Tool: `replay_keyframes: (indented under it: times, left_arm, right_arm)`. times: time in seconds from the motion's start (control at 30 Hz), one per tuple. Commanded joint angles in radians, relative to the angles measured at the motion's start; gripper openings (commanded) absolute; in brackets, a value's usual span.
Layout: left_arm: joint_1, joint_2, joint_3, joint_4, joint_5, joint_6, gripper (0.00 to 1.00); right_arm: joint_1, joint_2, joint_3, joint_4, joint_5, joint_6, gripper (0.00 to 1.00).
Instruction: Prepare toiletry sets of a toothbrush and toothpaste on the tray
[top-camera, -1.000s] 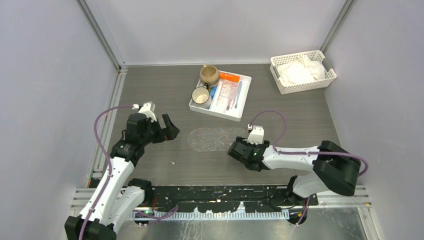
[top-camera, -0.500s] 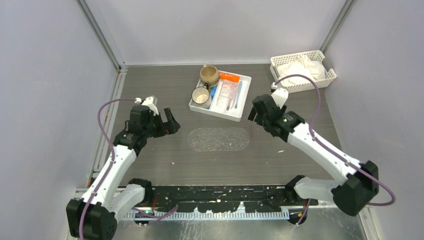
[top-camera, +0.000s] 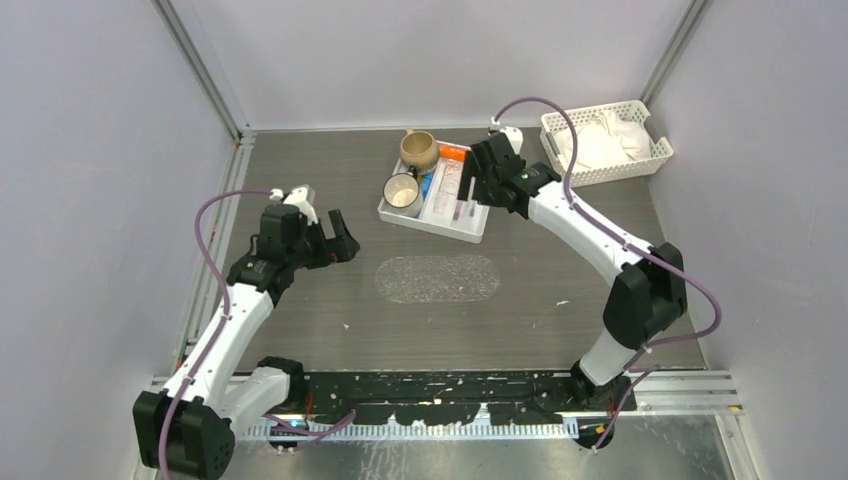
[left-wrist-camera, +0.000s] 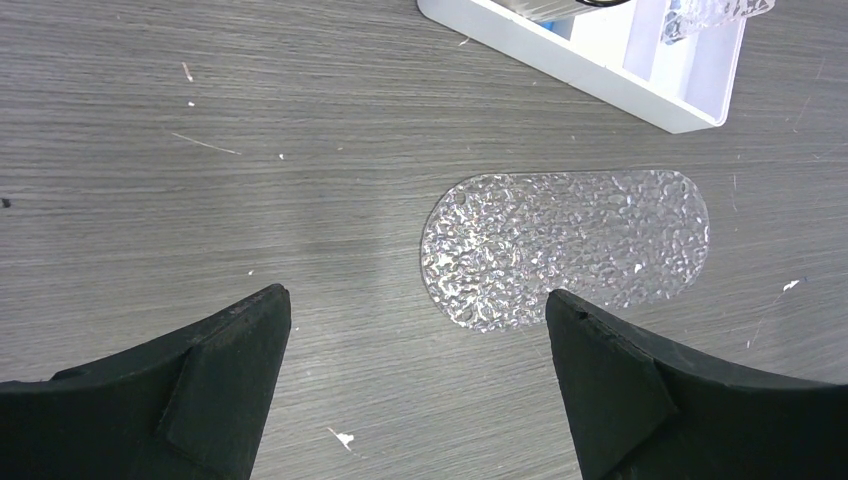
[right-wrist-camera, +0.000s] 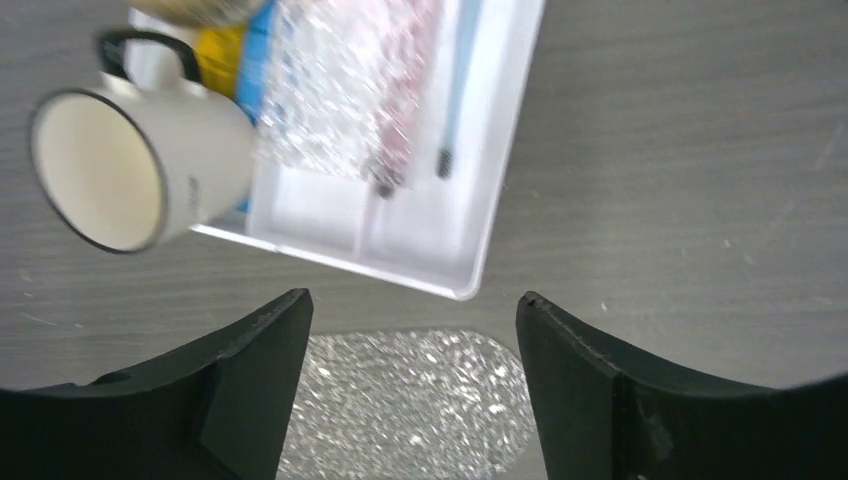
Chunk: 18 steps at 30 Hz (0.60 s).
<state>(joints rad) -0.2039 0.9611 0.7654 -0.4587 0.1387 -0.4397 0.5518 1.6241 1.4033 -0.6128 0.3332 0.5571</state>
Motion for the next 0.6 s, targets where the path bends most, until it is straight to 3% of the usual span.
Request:
replay_keyframes:
  times: [0.0,0.17,0.33,0.57]
  left_arm:
    - [-0.003,-0.003,0.0,0.055,0.001,0.006,1.0]
    - [-0.003,0.003,0.01,0.046,0.009,0.008,1.0]
    - [-0.003,0.0,0.012,0.045,0.01,0.005,1.0]
    - [-0.003,0.004,-0.001,0.057,0.015,0.002,1.0]
  right_arm:
    - [-0.016,0.075,0.196,-0.023,-0.038,-0.068,0.85]
    - [-0.046,0.285,0.453,-0.17,-0.089,-0.085,0.99]
    - [-0.061,0.44,0.577,-0.248,-0.118,-0.09,1.0]
    - [-0.063,0.506,0.57,-0.216,-0.124,-0.089,1.0]
